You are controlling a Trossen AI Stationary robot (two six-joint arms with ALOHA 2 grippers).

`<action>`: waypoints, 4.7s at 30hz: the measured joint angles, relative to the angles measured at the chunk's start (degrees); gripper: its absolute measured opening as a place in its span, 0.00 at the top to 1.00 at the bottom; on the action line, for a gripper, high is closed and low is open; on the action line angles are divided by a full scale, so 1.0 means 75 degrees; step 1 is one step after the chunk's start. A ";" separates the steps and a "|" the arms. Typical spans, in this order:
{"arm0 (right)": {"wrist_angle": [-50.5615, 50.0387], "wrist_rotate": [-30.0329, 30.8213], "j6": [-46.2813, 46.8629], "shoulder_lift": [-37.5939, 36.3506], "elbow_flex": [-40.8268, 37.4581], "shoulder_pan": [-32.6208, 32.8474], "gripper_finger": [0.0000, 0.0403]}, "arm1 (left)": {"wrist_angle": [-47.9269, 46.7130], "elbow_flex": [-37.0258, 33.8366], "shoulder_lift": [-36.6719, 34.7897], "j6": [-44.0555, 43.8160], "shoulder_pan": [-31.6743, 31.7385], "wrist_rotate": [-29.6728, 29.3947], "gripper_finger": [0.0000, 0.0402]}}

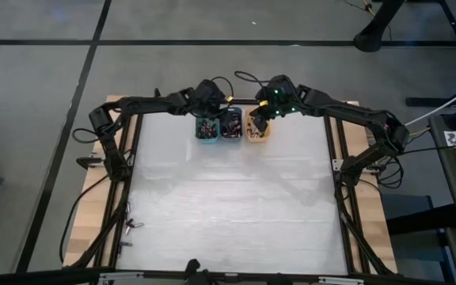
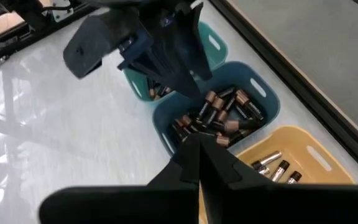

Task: Sort batteries
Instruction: Put the silver battery into the yellow bin

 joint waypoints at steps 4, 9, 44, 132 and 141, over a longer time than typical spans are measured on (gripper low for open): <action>0.0031 0.0013 -0.0172 0.0000 0.0000 0.0000 1.00 | -0.0231 0.0315 -0.0096 0.0362 0.0116 0.0209 0.50; -0.0001 0.0012 -0.0366 0.0000 0.0000 0.0000 1.00 | -0.1040 0.0513 -0.0849 0.1444 -0.0111 0.0148 0.48; 0.0968 -0.0120 -0.0752 0.0000 0.0000 0.0006 1.00 | -0.6171 -0.2819 -0.4028 -0.5889 -1.0589 -0.1375 0.50; 0.0836 -0.1404 0.0307 0.0006 -0.0066 -0.0421 1.00 | -0.5560 -0.2529 -0.4468 -0.3372 -0.8049 -0.4065 0.96; 0.4064 -0.4634 0.2045 0.0011 -0.0854 -0.0106 1.00 | -0.1445 -0.2526 -0.6191 -0.1295 -0.5367 -0.4508 0.96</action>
